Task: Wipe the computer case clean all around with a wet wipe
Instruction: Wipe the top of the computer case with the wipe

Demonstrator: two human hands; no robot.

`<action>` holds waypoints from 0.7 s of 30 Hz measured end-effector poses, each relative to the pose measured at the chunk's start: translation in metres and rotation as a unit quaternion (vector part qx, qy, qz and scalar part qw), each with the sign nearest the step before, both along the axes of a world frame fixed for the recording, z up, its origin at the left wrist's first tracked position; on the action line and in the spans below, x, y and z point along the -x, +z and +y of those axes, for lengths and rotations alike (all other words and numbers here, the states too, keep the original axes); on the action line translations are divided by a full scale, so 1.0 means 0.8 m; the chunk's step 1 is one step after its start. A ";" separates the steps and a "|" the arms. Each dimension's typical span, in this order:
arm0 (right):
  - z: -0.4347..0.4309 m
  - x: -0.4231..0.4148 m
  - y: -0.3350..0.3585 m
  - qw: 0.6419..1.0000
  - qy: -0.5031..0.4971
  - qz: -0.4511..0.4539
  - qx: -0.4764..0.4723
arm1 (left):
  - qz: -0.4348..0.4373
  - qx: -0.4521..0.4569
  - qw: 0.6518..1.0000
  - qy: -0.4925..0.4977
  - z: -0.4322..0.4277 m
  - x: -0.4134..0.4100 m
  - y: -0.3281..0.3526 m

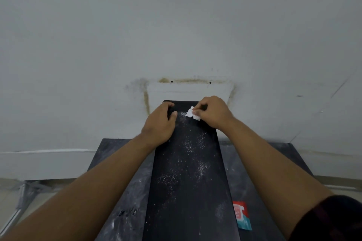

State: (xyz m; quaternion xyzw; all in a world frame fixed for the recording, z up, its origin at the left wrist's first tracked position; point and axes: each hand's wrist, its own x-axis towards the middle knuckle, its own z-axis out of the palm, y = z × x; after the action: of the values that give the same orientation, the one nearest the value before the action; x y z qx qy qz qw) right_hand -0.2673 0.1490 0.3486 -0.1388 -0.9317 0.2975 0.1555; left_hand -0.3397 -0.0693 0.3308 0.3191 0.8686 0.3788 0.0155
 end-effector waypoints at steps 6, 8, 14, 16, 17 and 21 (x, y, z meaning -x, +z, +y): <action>-0.012 0.004 -0.016 0.996 -0.030 0.073 -0.034 | -0.004 -0.015 1.000 -0.004 0.004 -0.010 -0.004; -0.015 0.002 -0.018 0.996 0.000 0.078 -0.052 | -0.016 -0.024 1.000 -0.004 0.003 -0.010 -0.004; -0.015 -0.001 -0.019 0.995 -0.004 0.090 -0.052 | -0.051 -0.055 0.997 -0.002 0.002 -0.007 -0.010; -0.016 -0.001 -0.020 0.994 -0.006 0.090 -0.065 | -0.054 -0.055 0.997 -0.002 0.002 -0.006 -0.011; -0.015 0.000 -0.022 0.991 -0.041 0.097 -0.079 | -0.053 -0.053 0.997 -0.003 0.002 -0.006 -0.011; -0.016 -0.001 -0.019 0.992 -0.006 0.100 -0.077 | -0.042 -0.049 0.998 -0.006 0.002 -0.006 -0.011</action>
State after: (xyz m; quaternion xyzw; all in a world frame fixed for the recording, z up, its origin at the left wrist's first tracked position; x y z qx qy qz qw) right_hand -0.2668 0.1366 0.3333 -0.1014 -0.9308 0.2360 0.2600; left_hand -0.3353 -0.0674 0.3221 0.3084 0.8457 0.4339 0.0381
